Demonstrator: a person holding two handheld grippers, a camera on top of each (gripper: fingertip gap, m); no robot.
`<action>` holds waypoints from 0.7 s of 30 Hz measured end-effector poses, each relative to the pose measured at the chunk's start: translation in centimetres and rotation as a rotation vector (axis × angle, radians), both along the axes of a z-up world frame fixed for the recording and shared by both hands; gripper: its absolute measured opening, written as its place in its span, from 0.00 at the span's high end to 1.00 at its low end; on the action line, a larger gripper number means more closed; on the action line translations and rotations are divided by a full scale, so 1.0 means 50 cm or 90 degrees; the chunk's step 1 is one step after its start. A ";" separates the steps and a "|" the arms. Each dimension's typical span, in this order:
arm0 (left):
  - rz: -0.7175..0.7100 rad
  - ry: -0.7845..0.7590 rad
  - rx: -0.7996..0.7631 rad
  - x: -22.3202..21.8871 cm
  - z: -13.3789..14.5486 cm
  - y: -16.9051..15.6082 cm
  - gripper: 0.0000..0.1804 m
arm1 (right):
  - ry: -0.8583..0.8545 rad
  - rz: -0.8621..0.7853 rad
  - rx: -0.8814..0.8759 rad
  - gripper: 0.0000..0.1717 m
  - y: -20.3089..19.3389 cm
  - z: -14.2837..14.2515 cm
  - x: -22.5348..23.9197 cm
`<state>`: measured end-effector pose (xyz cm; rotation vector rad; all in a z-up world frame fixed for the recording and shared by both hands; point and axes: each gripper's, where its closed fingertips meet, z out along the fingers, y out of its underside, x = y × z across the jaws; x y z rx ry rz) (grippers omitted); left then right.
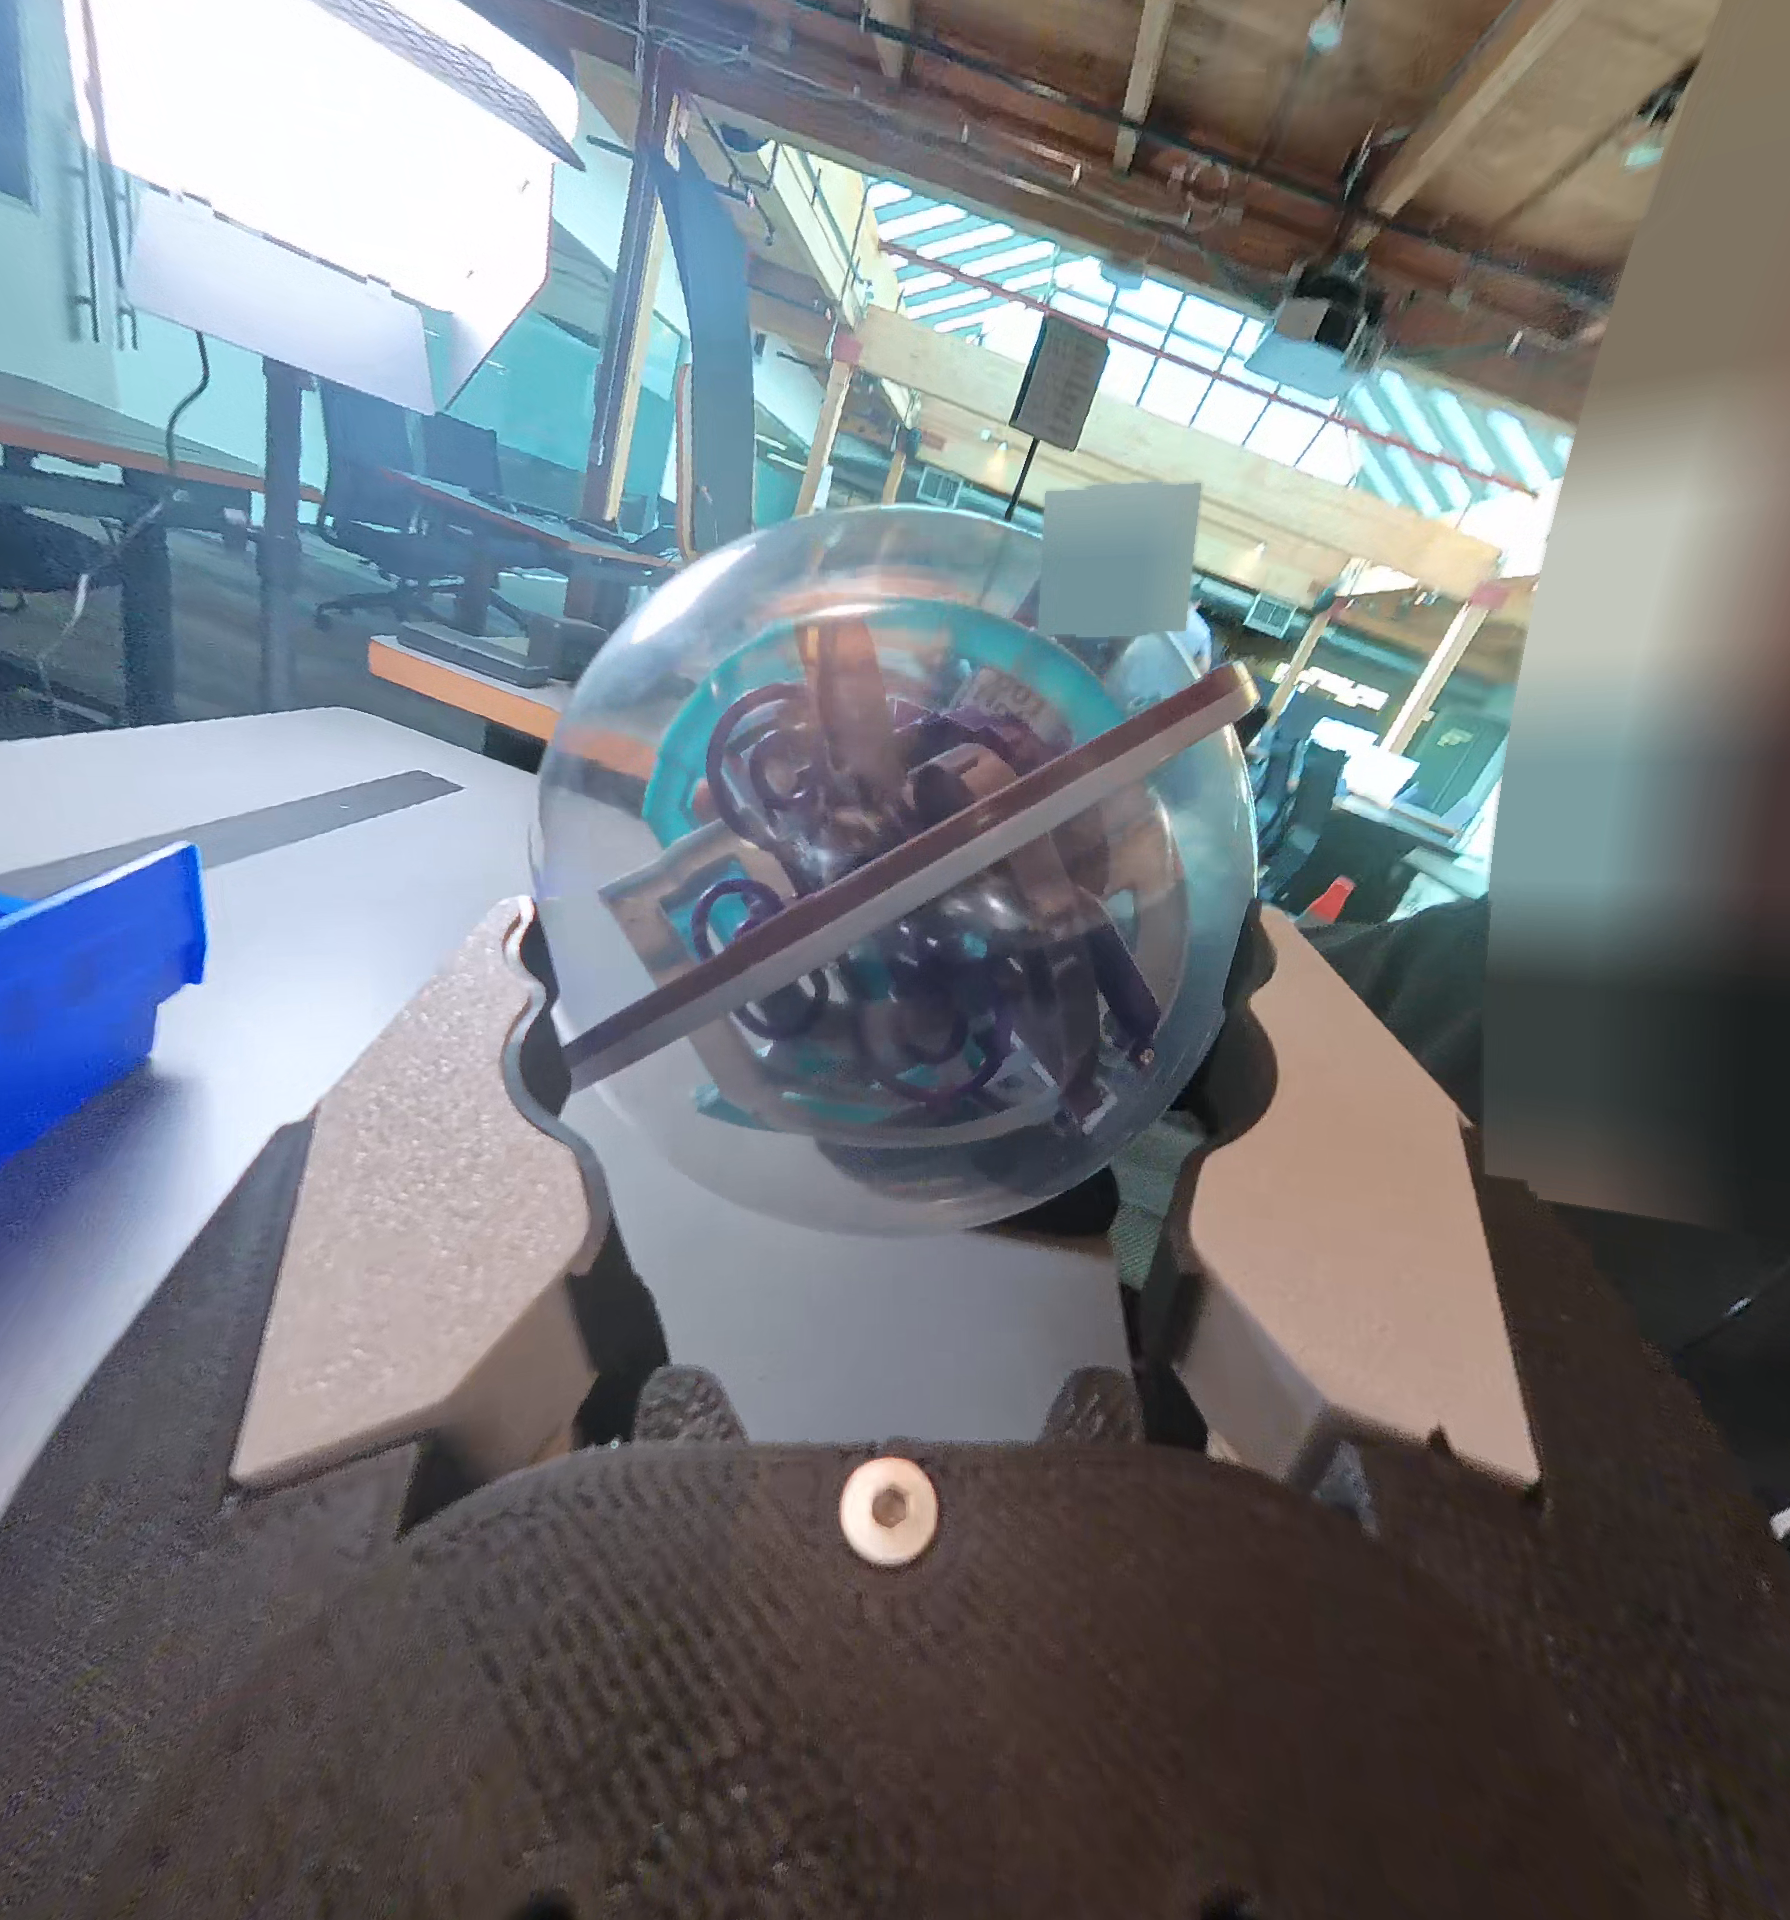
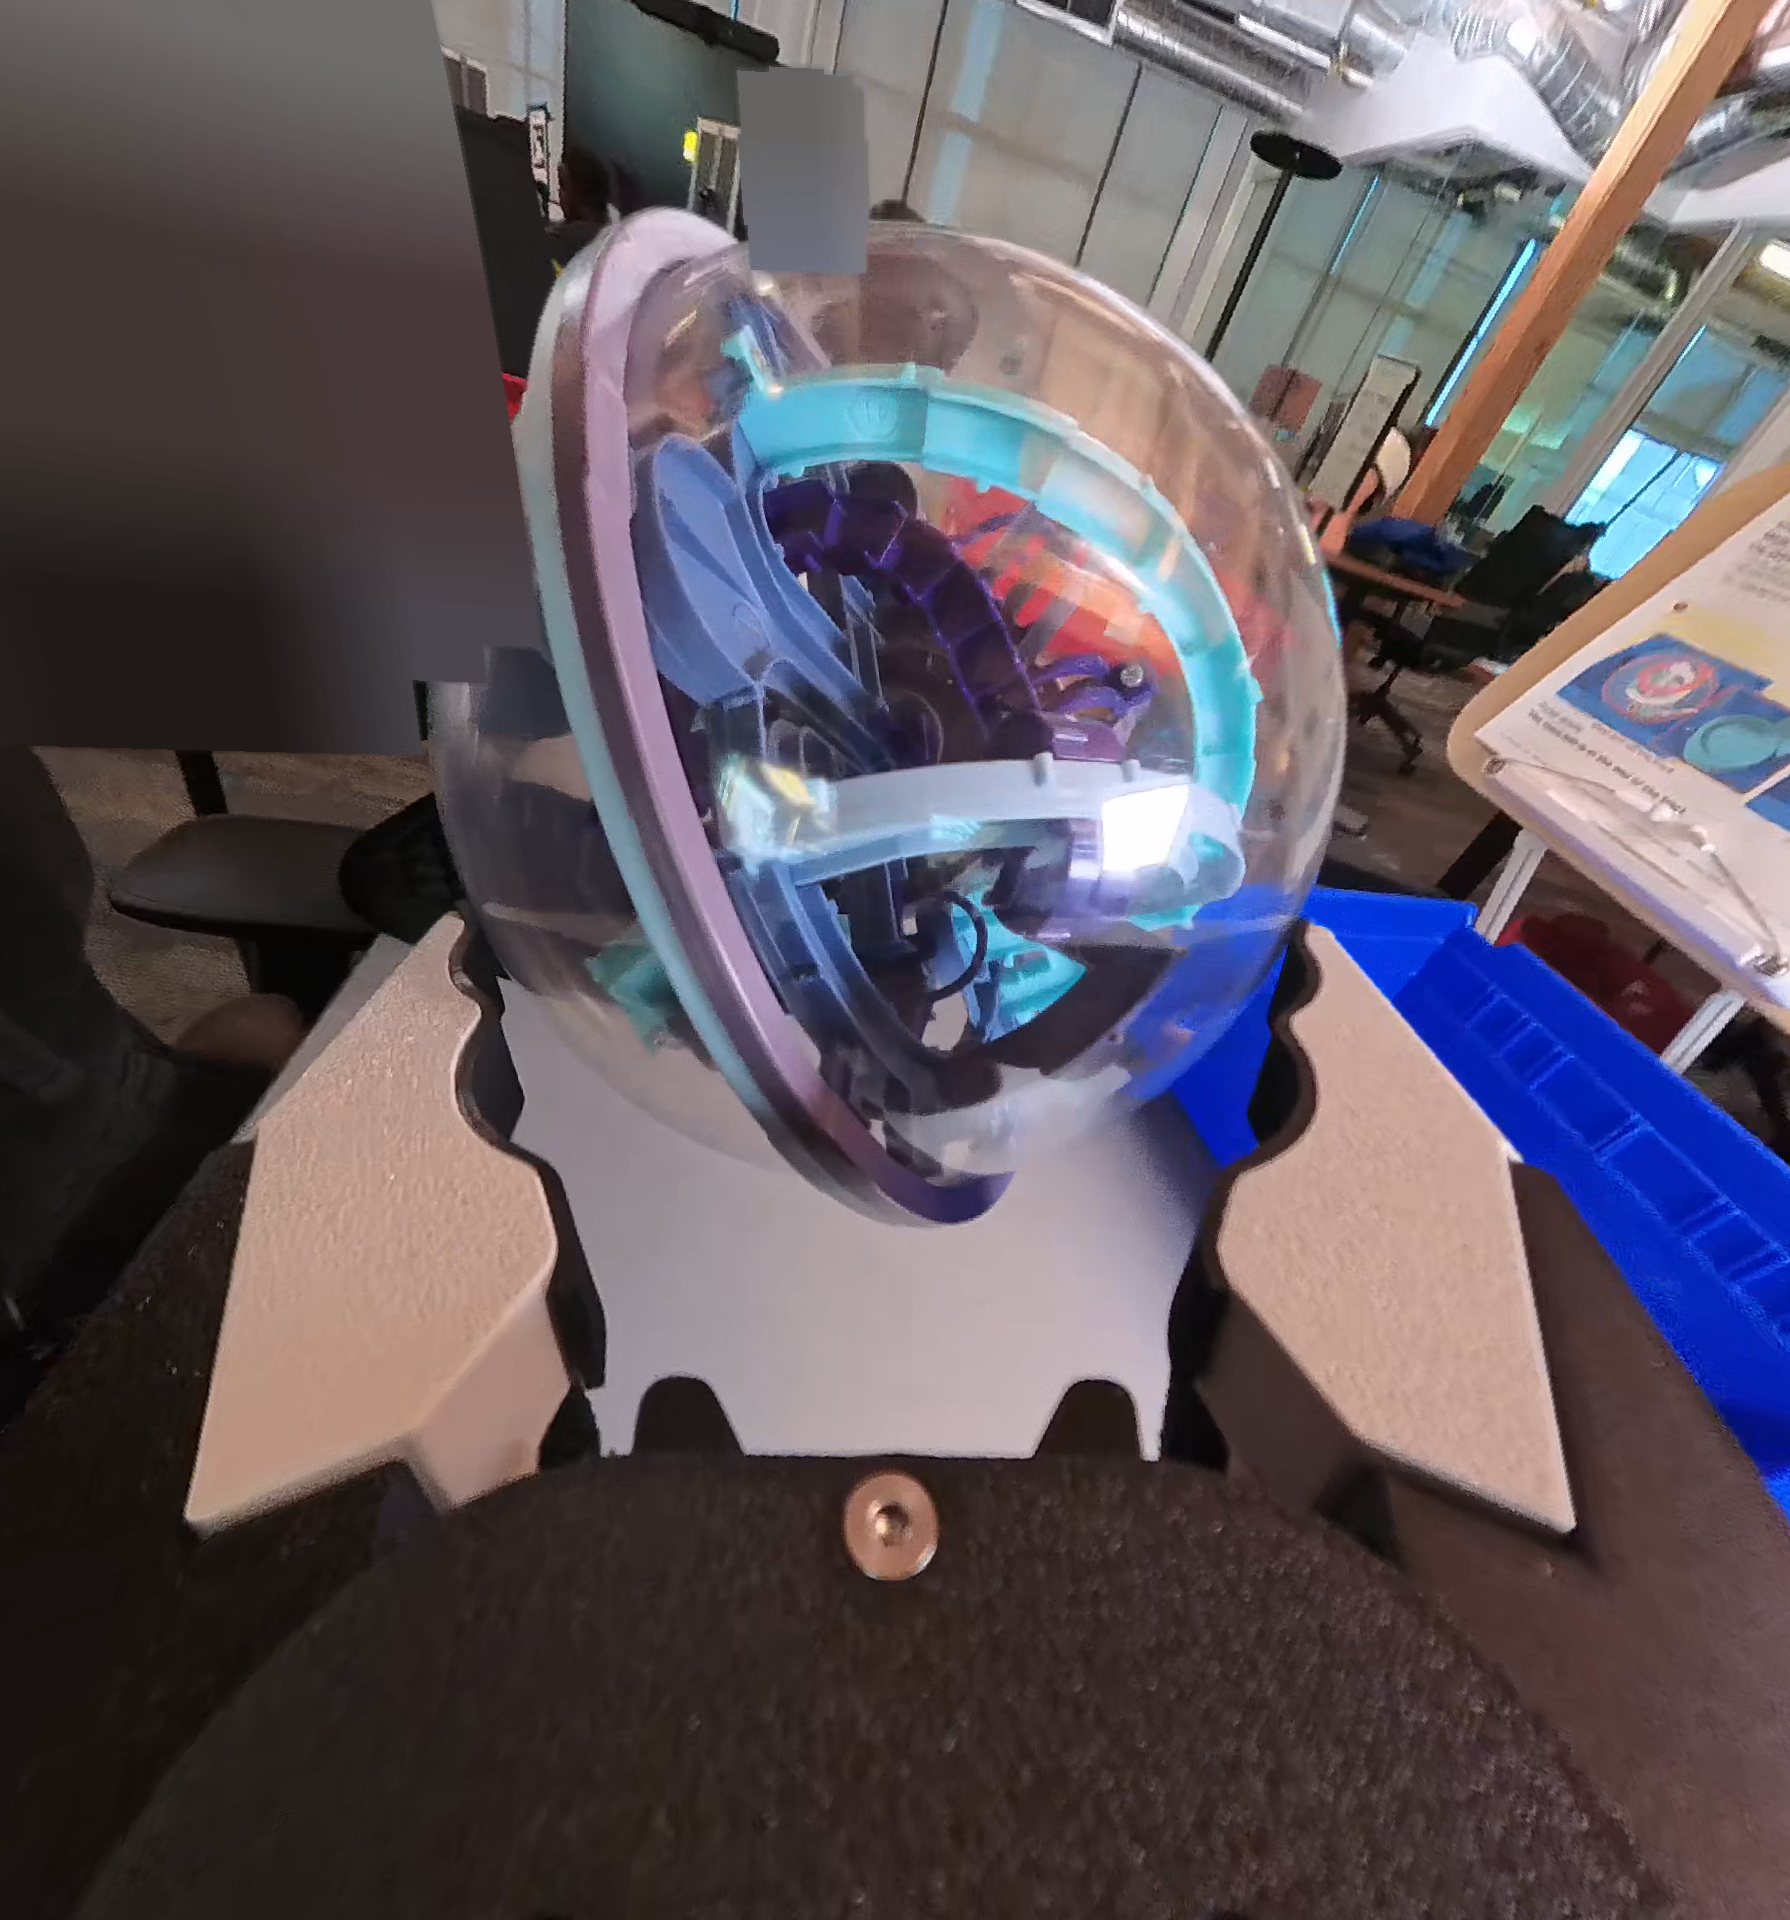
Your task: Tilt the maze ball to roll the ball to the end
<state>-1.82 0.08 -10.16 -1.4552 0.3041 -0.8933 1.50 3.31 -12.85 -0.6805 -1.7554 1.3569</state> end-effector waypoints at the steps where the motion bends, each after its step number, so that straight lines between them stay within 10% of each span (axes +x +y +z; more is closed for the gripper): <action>1: -0.007 -0.023 -0.005 -0.005 0.000 0.000 0.30 | -0.011 -0.001 -0.010 0.17 -0.002 0.005 -0.002; 21: -0.052 -0.032 0.066 -0.031 0.068 -0.021 0.31 | 0.066 -0.003 0.020 0.17 -0.026 0.093 -0.021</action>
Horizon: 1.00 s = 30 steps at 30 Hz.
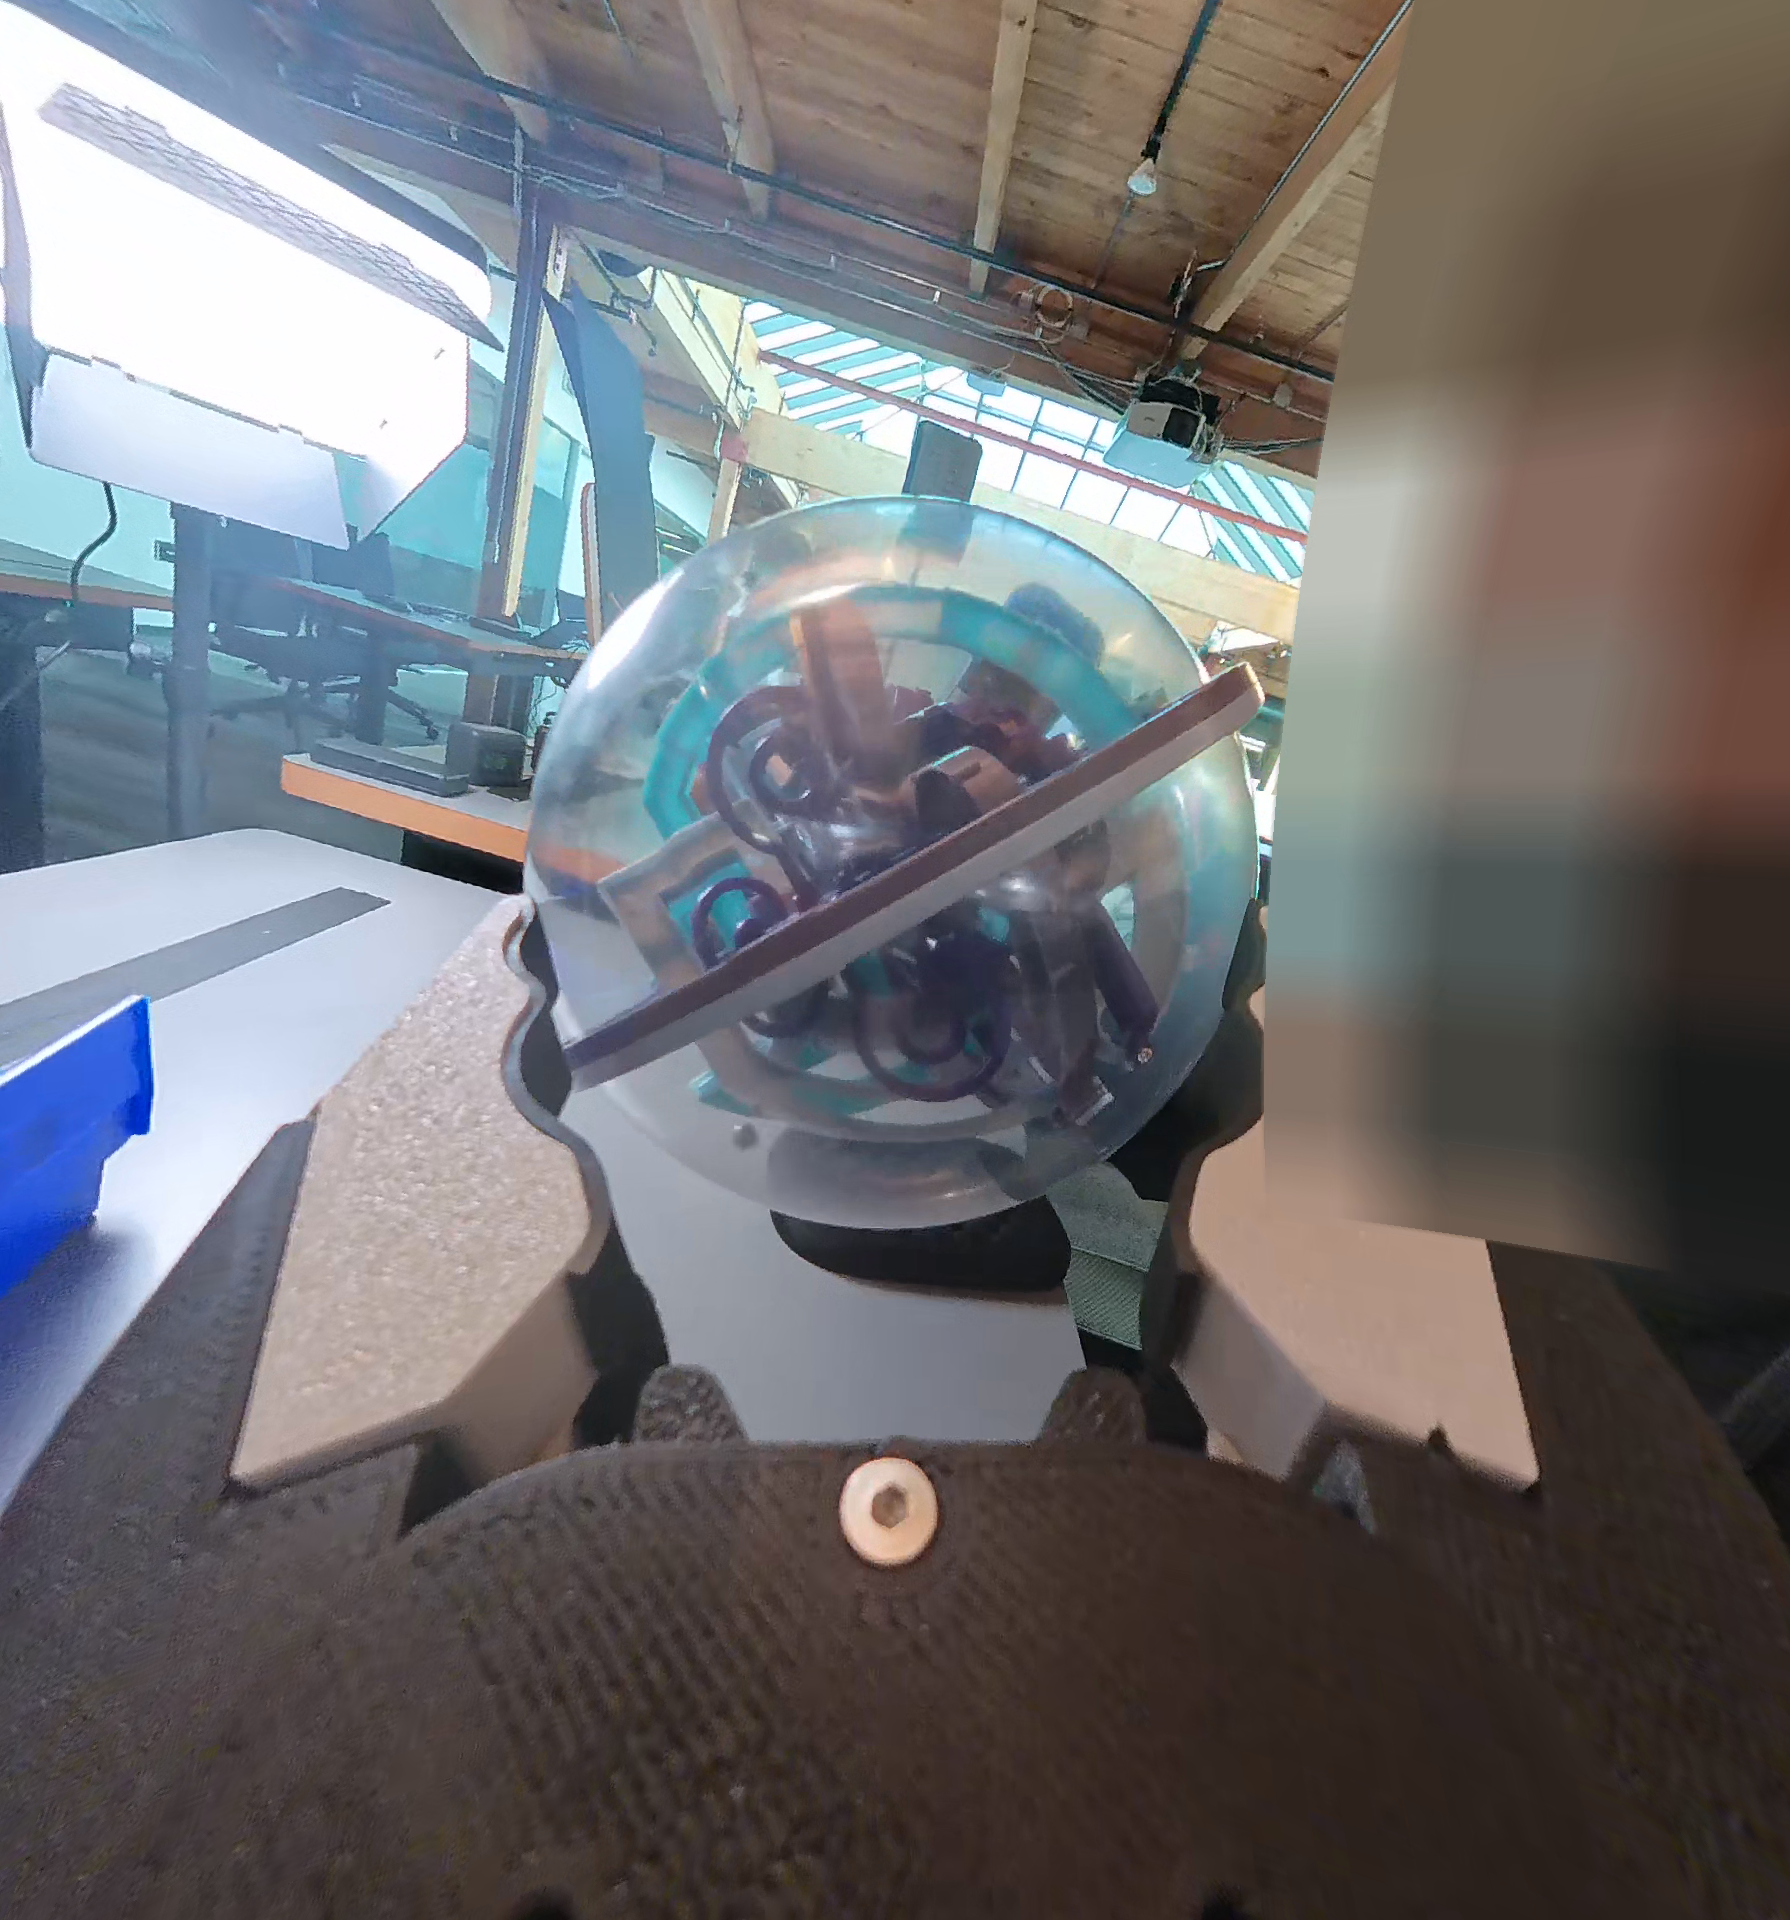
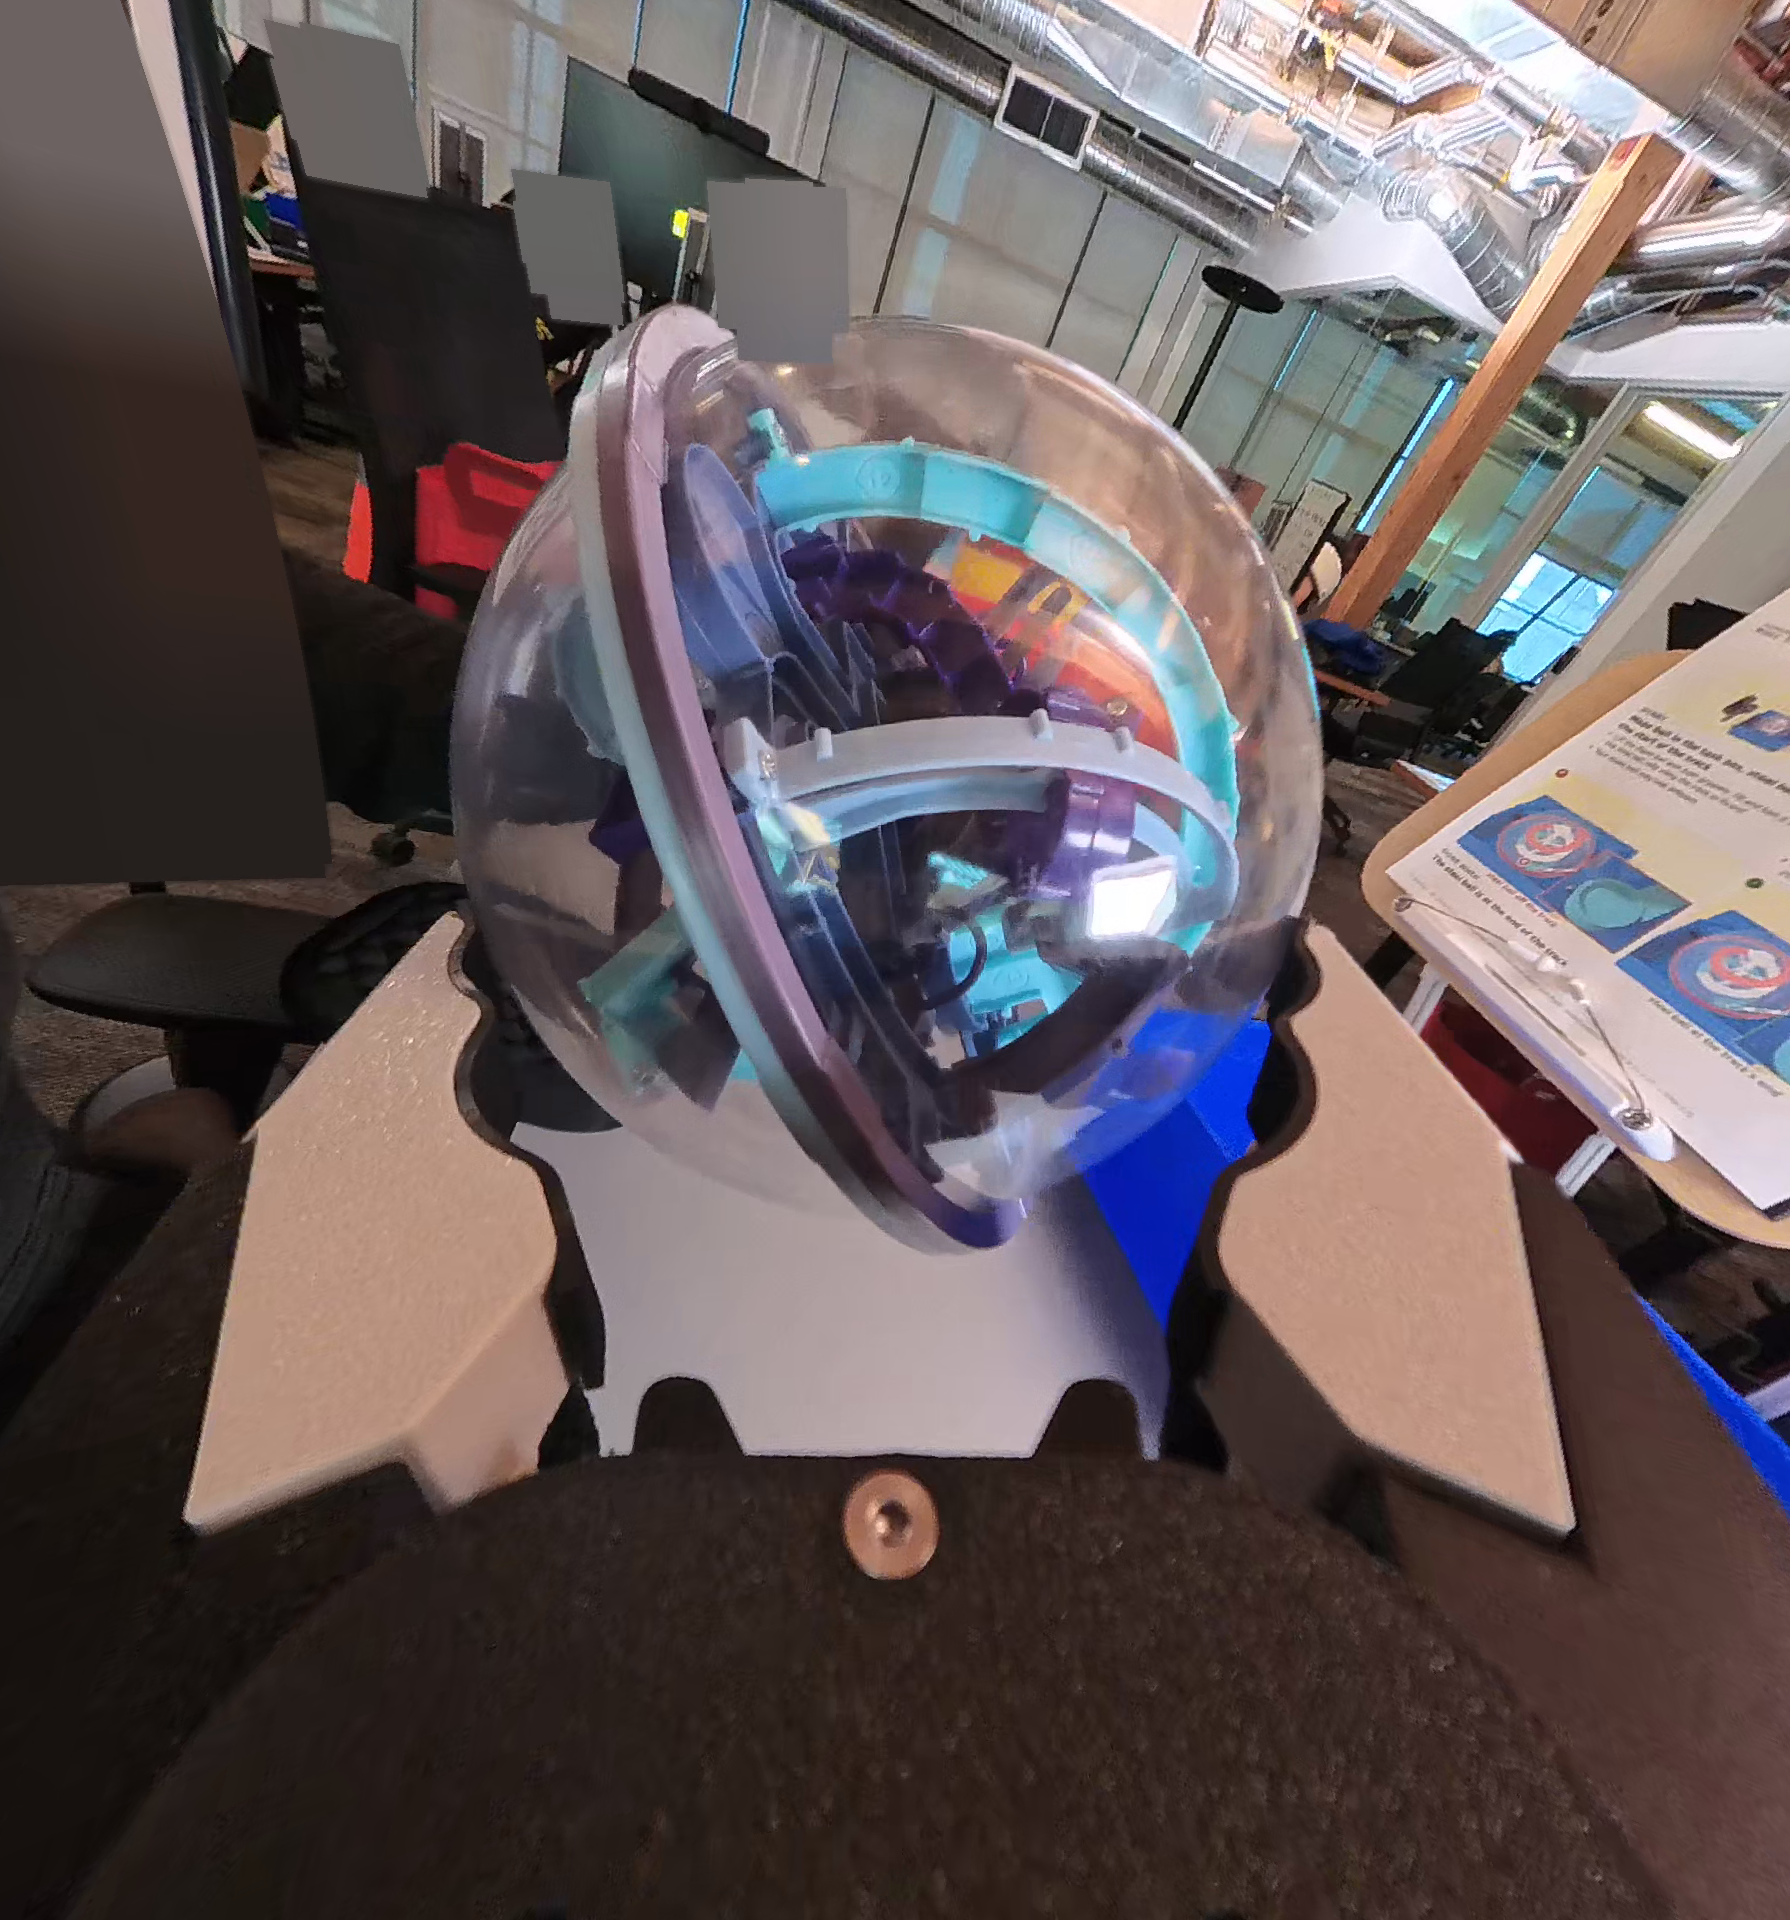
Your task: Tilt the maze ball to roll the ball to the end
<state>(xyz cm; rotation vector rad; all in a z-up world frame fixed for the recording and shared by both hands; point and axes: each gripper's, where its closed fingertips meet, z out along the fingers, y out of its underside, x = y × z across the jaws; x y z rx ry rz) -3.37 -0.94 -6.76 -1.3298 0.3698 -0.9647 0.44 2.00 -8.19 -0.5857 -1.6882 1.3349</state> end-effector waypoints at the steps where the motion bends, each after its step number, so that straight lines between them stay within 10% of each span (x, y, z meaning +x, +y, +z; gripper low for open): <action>1: -0.001 0.003 0.001 0.001 0.003 0.000 0.31 | 0.004 -0.001 0.000 0.17 0.000 0.003 0.001; 30: -0.044 0.075 0.168 0.063 0.150 -0.016 0.31 | 0.100 -0.054 0.158 0.17 -0.014 0.146 0.064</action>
